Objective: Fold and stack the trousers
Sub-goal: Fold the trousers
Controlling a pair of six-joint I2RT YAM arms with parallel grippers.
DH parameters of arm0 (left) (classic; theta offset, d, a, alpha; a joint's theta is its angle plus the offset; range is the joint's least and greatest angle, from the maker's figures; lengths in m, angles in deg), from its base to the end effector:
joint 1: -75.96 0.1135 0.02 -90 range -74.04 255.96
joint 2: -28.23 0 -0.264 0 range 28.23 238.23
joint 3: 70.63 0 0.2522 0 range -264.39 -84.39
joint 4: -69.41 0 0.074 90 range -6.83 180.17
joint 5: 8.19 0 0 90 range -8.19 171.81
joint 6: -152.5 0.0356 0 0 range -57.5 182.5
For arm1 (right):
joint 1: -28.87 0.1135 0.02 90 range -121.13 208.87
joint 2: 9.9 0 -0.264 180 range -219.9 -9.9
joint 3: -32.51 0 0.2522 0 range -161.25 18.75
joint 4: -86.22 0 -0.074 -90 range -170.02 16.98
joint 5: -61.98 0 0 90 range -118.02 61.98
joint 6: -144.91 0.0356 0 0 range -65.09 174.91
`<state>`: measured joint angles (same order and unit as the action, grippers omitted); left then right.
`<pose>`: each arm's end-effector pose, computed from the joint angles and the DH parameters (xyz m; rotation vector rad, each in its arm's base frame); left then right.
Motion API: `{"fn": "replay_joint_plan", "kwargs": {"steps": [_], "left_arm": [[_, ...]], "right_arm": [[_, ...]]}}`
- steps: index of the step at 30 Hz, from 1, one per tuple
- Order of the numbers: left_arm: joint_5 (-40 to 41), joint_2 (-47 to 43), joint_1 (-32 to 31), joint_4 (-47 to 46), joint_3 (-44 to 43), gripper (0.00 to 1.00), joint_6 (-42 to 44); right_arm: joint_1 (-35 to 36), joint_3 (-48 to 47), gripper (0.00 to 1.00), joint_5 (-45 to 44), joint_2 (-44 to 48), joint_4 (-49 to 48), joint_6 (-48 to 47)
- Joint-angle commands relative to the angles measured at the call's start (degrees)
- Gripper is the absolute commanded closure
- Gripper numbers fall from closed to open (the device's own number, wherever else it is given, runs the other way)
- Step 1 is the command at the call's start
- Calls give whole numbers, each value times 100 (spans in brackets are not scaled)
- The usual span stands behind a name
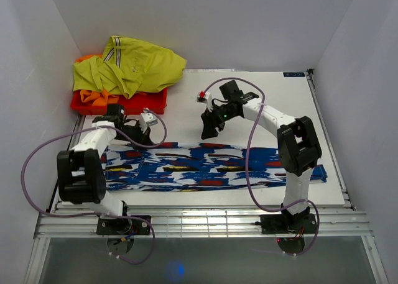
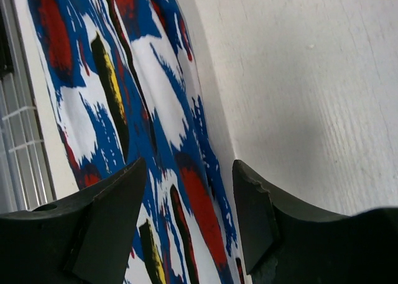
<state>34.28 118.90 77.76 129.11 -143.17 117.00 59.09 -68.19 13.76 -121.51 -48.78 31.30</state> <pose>0.2841 -0.0173 0.2032 1.1889 2.1416 -0.8269 0.3520 0.2325 0.2279 -1.3520 2.0358 0.9678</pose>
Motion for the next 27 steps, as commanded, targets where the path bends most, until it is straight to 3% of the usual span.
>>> {"fn": "replay_joint_plan", "kwargs": {"steps": [1, 8, 16, 22, 25, 26, 27], "left_arm": [[-91, -1067, -84, -663, 716, 100, 245], [664, -2325, -540, -1403, 2325, 100, 1009], [1105, -2598, -743, -1385, 3109, 100, 1581], [1229, -2634, -760, -1421, 3225, 100, 1371], [1124, -2660, -760, -1341, 3041, 89, 1020], [1097, -2686, -760, -1324, 2953, 78, 880], [1079, -2704, -760, -1289, 2856, 73, 704]], "right_arm": [[98, -263, 36, 462, -62, -556, 568], [379, -192, 40, 656, -264, -1111, 1333], [1020, 449, 49, 586, -335, -1173, 1334], [1337, 932, 53, 314, -431, -1314, 1237], [1408, 994, 55, 173, -554, -1358, 1175], [1425, 994, 55, 138, -624, -1323, 1166], [1434, 994, 56, 103, -642, -1305, 1123]]}}
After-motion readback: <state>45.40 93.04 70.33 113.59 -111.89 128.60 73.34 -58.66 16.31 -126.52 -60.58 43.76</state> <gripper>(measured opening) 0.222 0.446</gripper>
